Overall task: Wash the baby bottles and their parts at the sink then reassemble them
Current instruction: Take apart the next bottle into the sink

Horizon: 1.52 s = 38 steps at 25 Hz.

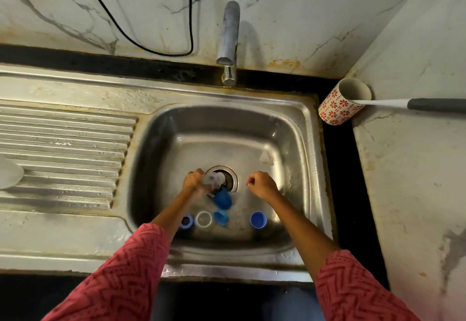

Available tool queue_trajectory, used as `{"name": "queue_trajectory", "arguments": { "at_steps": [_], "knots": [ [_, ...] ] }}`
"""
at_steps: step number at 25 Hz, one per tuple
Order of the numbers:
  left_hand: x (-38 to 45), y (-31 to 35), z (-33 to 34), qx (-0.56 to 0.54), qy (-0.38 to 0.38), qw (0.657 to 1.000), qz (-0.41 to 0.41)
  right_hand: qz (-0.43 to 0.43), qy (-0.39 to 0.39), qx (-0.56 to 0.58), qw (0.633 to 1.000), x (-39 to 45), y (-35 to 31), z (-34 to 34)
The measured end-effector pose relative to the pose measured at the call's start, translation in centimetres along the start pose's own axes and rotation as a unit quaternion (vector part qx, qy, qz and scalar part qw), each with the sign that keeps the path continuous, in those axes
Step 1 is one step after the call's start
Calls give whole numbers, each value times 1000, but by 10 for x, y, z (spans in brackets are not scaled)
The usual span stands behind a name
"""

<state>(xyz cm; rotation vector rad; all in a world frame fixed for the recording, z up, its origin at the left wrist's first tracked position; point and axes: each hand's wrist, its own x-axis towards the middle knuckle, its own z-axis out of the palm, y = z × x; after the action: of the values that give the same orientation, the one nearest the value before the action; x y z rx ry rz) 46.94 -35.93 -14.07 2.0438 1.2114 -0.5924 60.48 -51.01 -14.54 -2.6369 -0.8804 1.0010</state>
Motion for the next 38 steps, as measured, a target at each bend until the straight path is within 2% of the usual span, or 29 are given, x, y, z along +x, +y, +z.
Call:
{"name": "queue_trajectory", "arguments": {
  "at_steps": [3,7,12,17,32,35,38],
  "knots": [
    [-11,-34,-10,94,-17,995,-17,1,-9,8,1000,-4,-12,4],
    [-23,-57,-6,268,-50,962,-14,-5,-21,11,1000,-9,-31,9],
    [-26,-51,1,323,-49,945,26,-9,-23,18,1000,-11,-32,14],
    [-26,-46,-3,324,-11,944,58,-9,-19,12,1000,-13,-32,15],
    [-35,-45,-15,268,22,959,92,-42,-2,12,999,-14,-69,10],
    [-47,-42,-30,210,65,971,96,-61,6,14,998,-18,-86,3],
    [-63,-48,-60,107,148,979,90,-108,37,19,993,-20,-124,-8]
  ]
}}
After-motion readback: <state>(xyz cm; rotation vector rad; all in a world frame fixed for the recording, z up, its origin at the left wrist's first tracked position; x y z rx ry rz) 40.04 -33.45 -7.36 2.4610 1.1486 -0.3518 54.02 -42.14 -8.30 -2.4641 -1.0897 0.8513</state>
